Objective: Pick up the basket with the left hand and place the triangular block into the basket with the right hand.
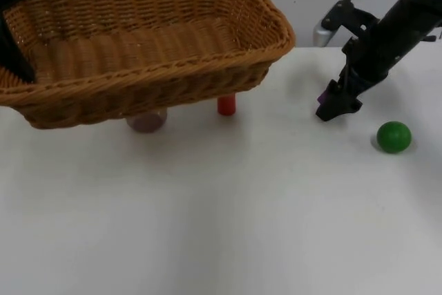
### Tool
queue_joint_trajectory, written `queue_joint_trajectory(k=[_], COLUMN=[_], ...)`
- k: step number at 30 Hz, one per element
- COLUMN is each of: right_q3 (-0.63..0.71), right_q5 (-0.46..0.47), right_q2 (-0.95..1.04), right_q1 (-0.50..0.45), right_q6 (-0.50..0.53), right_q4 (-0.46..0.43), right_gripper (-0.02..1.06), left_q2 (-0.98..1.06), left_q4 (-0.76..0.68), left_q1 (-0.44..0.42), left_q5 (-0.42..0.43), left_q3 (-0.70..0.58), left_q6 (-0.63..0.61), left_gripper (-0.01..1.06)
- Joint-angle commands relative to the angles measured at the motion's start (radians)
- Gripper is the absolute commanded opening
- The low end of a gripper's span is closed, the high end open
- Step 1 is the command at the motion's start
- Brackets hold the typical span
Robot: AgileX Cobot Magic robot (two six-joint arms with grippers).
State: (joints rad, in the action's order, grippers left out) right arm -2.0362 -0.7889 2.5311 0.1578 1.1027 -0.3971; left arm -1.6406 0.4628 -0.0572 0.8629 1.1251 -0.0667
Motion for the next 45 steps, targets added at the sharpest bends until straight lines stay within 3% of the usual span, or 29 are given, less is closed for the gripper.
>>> queue_joint_trajectory(k=[1, 4, 5, 9, 10, 13, 22, 25, 27, 28, 34, 40, 45], right_q3=[-0.007, -0.007, -0.007, -0.007, -0.007, -0.007, -0.007, -0.007, -0.007, -0.007, -0.007, -0.007, -0.007], right_q5=[-0.025, -0.041, -0.041, -0.039, -0.039, -0.039, -0.008, 0.020, 0.029, 0.029, 0.032, 0.038, 0.023], right_q2=[0.007, 0.007, 0.007, 0.007, 0.007, 0.005, 0.005, 0.005, 0.005, 0.005, 0.005, 0.011, 0.011], right_q1=[0.006, 0.006, 0.006, 0.006, 0.006, 0.006, 0.006, 0.006, 0.006, 0.006, 0.006, 0.006, 0.006], right_q6=[0.016, 0.005, 0.005, -0.025, -0.025, -0.040, -0.062, -0.070, -0.064, -0.064, -0.064, -0.003, -0.003], right_q4=[-0.005, 0.009, 0.009, 0.009, 0.009, 0.009, -0.001, -0.009, -0.035, -0.035, -0.035, -0.129, -0.127], right_gripper=[1.02, 0.85, 0.85, 0.50, 0.50, 0.36, 0.36, 0.43, 0.58, 0.59, 0.56, 0.56, 0.39], left_q2=[0.018, 0.018, 0.018, 0.018, 0.018, 0.018, 0.026, 0.026, 0.026, 0.026, 0.026, 0.026, 0.026], left_q4=[0.017, 0.015, 0.015, -0.002, -0.002, -0.006, -0.006, -0.006, -0.006, -0.006, -0.006, -0.006, -0.005], left_q1=[0.000, 0.000, 0.000, 0.000, 0.000, 0.000, 0.000, 0.000, 0.000, 0.000, 0.000, 0.000, 0.000], left_q5=[-0.006, -0.006, -0.006, 0.010, 0.010, 0.017, 0.017, 0.017, 0.017, 0.017, 0.013, 0.011, 0.013], left_q3=[0.026, 0.038, 0.038, 0.038, 0.038, 0.038, 0.038, 0.038, 0.038, 0.038, 0.038, 0.038, 0.038], left_q6=[-0.014, -0.017, -0.017, -0.020, -0.020, -0.020, -0.020, -0.020, -0.020, -0.020, -0.020, -0.025, -0.025], left_gripper=[0.00, 0.00, 0.00, 0.00, 0.00, 0.00, 0.00, 0.00, 0.00, 0.00, 0.00, 0.00, 0.00])
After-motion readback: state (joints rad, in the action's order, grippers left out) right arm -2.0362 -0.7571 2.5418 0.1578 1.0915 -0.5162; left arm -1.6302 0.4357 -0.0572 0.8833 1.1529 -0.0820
